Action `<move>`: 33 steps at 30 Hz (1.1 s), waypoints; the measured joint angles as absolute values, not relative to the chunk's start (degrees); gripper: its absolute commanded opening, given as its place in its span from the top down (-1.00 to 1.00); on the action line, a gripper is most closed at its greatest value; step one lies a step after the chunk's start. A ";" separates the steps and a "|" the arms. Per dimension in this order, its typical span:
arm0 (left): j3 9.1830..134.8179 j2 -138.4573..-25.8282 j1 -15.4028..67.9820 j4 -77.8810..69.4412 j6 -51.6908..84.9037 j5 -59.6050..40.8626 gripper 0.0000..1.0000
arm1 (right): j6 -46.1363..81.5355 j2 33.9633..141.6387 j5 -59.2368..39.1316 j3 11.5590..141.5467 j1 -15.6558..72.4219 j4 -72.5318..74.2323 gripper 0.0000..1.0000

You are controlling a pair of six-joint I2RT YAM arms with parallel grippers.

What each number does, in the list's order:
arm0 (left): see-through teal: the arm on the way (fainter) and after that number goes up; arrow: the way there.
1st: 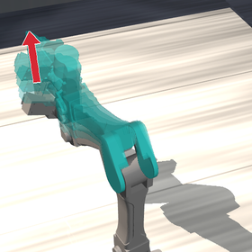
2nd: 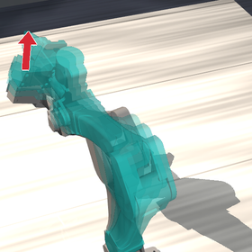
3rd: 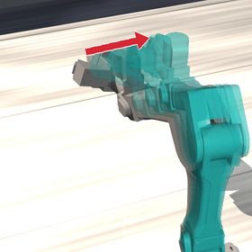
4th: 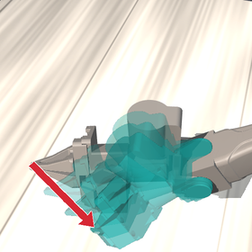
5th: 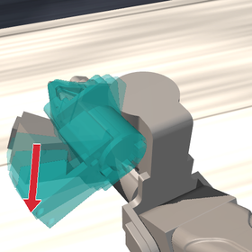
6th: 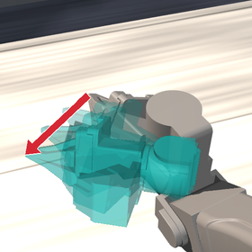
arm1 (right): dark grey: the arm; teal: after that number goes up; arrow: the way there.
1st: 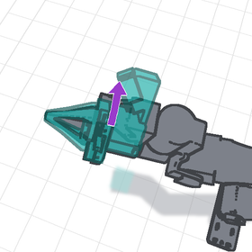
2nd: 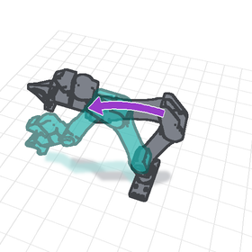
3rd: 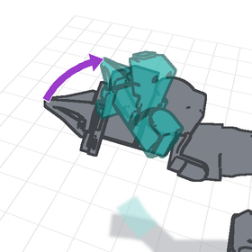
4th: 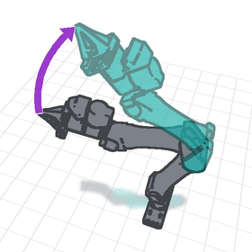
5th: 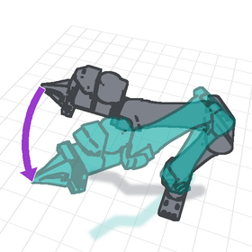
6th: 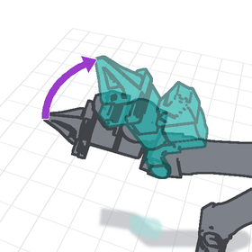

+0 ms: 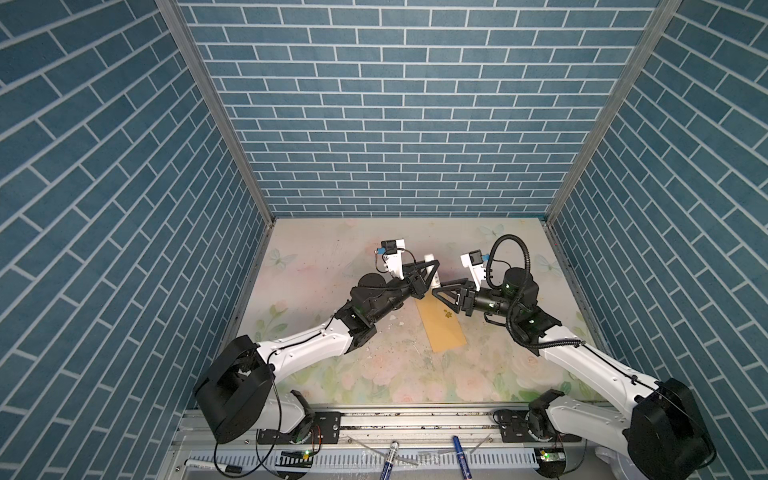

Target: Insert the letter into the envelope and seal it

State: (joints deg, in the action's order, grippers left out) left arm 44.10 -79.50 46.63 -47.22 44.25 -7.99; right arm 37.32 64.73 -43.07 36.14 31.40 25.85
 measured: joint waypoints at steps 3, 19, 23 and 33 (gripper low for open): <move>44.10 -79.90 46.63 -48.45 44.71 -8.21 1.00 | 38.44 65.49 -43.46 36.16 31.40 28.16 0.09; 43.90 -81.69 46.63 -51.29 46.24 -8.91 0.53 | 40.91 67.64 -44.31 36.27 31.51 33.43 0.95; 42.74 -81.69 46.61 -53.28 45.71 -9.02 0.03 | 40.40 67.33 -44.01 36.27 31.59 32.71 1.00; 41.19 -81.25 46.61 -54.74 42.35 -11.49 -0.19 | 38.24 65.56 -44.58 37.87 31.59 27.81 1.00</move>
